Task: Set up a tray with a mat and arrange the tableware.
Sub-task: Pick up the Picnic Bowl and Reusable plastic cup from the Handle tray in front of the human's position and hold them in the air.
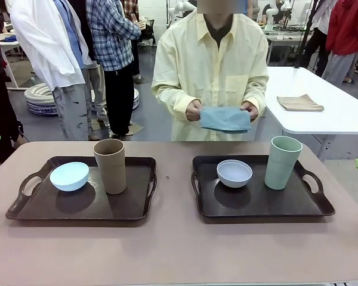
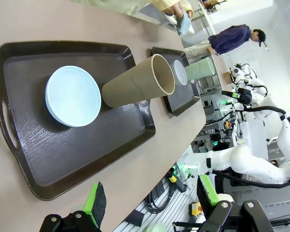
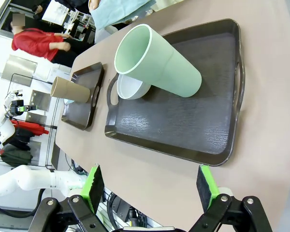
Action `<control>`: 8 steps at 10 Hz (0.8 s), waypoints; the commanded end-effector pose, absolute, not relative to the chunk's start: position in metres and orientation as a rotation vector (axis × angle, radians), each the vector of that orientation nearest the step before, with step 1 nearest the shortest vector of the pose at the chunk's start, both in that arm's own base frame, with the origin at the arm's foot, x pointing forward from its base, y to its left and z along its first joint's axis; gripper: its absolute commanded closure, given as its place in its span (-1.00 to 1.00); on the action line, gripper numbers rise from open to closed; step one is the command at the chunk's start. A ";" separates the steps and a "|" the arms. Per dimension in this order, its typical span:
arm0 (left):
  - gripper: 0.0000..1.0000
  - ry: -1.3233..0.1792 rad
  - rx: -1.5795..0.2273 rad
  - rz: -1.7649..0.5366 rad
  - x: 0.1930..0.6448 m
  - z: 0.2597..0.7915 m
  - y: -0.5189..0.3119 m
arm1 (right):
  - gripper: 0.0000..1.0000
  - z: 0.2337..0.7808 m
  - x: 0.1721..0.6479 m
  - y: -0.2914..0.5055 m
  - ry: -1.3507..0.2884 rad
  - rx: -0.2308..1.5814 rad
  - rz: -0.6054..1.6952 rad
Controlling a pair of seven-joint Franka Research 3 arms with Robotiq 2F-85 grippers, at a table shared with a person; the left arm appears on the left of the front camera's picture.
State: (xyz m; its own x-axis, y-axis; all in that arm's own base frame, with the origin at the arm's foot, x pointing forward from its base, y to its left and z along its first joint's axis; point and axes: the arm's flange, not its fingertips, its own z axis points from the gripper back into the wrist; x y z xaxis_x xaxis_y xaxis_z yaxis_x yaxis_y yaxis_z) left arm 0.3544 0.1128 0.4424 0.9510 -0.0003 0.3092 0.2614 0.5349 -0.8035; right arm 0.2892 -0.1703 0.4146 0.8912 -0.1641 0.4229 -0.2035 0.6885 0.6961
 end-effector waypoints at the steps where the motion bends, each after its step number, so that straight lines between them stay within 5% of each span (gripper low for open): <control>1: -1.00 -0.314 -1.016 -0.174 0.357 0.442 0.115 | -1.00 0.414 0.292 -0.172 -0.500 0.840 0.028; 4: -1.00 -0.309 -0.874 -0.180 0.365 0.458 0.098 | -1.00 0.415 0.289 -0.170 -0.484 0.820 0.023; 8: -1.00 -0.333 -0.662 -0.334 0.393 0.568 0.007 | -1.00 0.445 0.343 -0.176 -0.696 0.638 0.421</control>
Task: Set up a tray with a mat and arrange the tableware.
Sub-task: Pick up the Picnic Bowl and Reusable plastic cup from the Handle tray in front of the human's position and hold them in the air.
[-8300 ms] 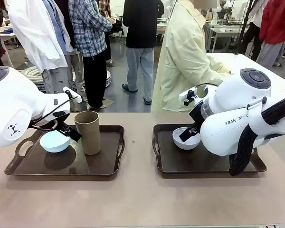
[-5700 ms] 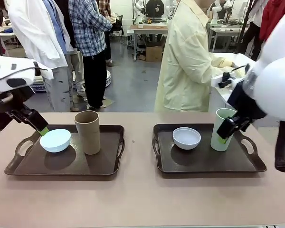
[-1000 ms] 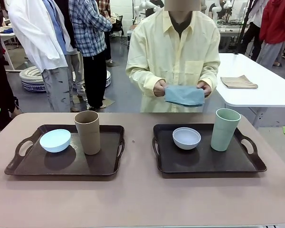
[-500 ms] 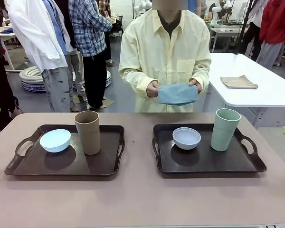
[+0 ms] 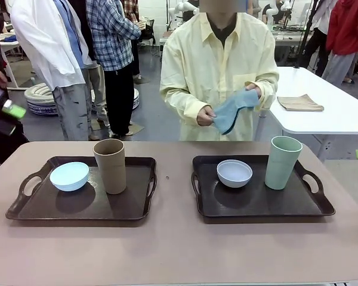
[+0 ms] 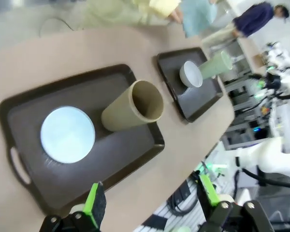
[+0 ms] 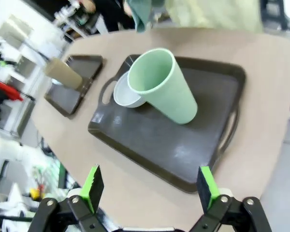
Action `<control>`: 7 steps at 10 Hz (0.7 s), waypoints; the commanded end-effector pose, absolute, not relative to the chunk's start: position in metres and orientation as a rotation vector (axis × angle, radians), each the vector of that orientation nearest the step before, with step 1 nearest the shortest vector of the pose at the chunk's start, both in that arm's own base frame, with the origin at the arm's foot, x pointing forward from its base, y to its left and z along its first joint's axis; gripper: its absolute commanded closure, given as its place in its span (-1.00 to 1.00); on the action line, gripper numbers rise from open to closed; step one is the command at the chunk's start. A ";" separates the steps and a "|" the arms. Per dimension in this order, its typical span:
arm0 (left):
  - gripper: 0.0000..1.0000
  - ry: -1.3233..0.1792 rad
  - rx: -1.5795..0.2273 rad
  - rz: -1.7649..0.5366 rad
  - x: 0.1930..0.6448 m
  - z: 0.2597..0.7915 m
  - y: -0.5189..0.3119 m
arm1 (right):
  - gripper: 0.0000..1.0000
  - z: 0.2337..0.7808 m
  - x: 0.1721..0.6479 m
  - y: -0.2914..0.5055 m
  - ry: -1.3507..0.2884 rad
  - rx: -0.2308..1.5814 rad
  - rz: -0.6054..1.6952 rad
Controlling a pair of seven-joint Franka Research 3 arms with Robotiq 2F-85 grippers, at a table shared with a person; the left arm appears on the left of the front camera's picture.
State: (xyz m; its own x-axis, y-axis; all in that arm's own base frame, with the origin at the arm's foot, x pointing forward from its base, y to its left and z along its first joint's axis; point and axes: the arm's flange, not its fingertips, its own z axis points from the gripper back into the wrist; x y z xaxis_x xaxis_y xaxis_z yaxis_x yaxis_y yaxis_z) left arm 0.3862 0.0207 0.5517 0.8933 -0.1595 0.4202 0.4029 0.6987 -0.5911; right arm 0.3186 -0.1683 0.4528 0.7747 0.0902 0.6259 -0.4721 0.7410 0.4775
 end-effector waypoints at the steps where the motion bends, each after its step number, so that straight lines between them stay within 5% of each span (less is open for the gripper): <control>1: -1.00 -0.315 -0.626 -0.347 0.404 0.586 -0.019 | -1.00 0.449 0.357 -0.178 -0.733 0.617 0.516; 4: -1.00 -0.227 -0.504 -0.367 0.443 0.605 -0.111 | -1.00 0.467 0.383 -0.168 -0.727 0.640 0.868; 7: -1.00 -0.116 -0.435 -0.393 0.478 0.587 -0.203 | -1.00 0.474 0.395 -0.173 -0.524 0.710 1.097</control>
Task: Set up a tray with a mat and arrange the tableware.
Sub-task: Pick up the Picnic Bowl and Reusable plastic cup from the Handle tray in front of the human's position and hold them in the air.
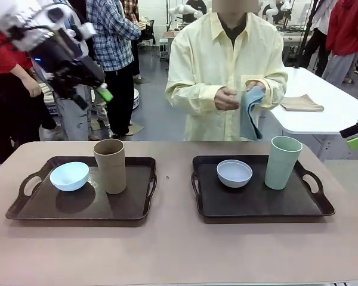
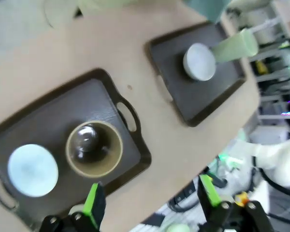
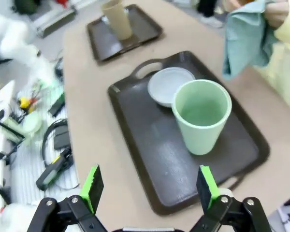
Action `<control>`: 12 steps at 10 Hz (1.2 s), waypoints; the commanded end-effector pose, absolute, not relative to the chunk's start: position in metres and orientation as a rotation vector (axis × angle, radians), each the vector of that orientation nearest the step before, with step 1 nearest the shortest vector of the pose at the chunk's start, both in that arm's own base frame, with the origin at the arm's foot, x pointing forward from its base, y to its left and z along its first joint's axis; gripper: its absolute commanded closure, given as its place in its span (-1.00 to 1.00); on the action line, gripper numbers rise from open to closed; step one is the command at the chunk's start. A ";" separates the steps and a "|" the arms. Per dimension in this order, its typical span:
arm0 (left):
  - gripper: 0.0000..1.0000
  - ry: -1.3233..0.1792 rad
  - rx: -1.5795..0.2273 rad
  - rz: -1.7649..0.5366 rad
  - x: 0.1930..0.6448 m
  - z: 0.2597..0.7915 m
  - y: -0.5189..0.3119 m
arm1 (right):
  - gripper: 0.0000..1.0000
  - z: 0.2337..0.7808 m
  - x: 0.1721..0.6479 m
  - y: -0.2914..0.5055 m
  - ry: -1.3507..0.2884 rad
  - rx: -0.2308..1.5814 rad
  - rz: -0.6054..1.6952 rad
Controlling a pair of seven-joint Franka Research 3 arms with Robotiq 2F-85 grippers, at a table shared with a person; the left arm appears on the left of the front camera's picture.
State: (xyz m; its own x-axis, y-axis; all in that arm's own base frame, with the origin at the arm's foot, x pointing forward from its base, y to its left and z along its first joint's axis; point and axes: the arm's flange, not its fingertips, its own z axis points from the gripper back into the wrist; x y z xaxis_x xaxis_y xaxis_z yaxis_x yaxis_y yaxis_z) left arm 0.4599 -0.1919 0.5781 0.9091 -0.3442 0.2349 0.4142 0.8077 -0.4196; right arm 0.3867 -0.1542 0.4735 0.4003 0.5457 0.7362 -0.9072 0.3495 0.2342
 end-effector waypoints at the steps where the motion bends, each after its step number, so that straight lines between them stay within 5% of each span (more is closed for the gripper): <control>1: -1.00 -0.093 -0.424 -0.398 0.488 0.576 -0.227 | -1.00 0.472 0.400 -0.179 -0.483 0.719 1.134; 9: -1.00 -0.081 -0.483 -0.434 0.488 0.561 -0.244 | -1.00 0.469 0.401 -0.173 -0.479 0.735 1.102; 12: -1.00 0.030 -0.270 -0.484 0.499 0.567 -0.313 | -1.00 0.449 0.437 -0.182 -0.710 0.570 1.296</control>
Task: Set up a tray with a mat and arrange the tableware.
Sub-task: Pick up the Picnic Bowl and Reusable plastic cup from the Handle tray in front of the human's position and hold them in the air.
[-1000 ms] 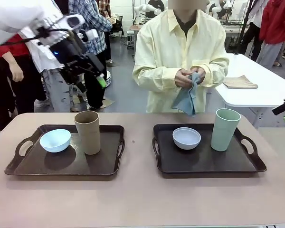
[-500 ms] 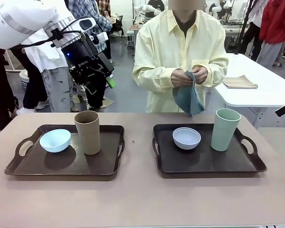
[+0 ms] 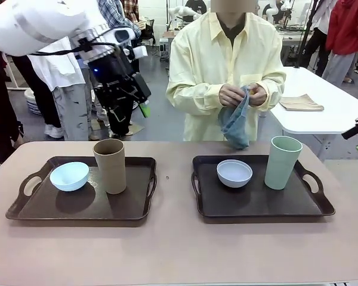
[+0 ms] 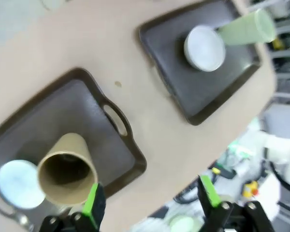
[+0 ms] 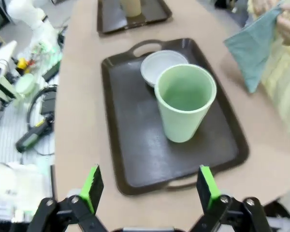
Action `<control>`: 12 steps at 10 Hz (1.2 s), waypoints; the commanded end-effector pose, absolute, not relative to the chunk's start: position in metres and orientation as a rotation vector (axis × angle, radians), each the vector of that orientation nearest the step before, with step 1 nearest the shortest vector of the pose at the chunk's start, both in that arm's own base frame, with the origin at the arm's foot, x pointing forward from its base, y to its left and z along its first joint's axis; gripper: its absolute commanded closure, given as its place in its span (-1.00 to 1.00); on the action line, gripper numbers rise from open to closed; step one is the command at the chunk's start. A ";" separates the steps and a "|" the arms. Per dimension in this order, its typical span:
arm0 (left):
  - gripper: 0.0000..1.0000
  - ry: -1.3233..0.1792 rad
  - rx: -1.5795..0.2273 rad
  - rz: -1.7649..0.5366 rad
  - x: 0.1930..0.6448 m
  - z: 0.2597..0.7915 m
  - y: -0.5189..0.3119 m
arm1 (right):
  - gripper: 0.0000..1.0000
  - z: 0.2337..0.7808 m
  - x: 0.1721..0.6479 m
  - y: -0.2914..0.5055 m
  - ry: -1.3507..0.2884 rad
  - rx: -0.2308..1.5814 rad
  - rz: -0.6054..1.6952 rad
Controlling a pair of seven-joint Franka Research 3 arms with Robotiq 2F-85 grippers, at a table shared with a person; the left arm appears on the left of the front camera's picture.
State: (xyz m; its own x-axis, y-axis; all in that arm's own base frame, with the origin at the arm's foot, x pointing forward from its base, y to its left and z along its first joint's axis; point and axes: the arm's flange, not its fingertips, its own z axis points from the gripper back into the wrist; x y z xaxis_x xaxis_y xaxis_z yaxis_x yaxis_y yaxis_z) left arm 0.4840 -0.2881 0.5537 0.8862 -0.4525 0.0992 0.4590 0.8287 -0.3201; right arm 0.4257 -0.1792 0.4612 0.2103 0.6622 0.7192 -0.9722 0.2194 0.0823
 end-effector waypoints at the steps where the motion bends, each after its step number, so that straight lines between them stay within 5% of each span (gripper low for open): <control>1: -1.00 0.014 -0.223 -0.436 0.501 0.566 -0.335 | -1.00 0.445 0.443 -0.184 -0.756 0.526 1.365; 7: -1.00 0.027 -0.182 -0.276 0.537 0.519 -0.430 | -1.00 0.435 0.485 -0.144 -0.807 0.484 1.525; 12: -1.00 0.020 -0.199 -0.308 0.517 0.526 -0.408 | -1.00 0.436 0.480 -0.143 -0.810 0.498 1.460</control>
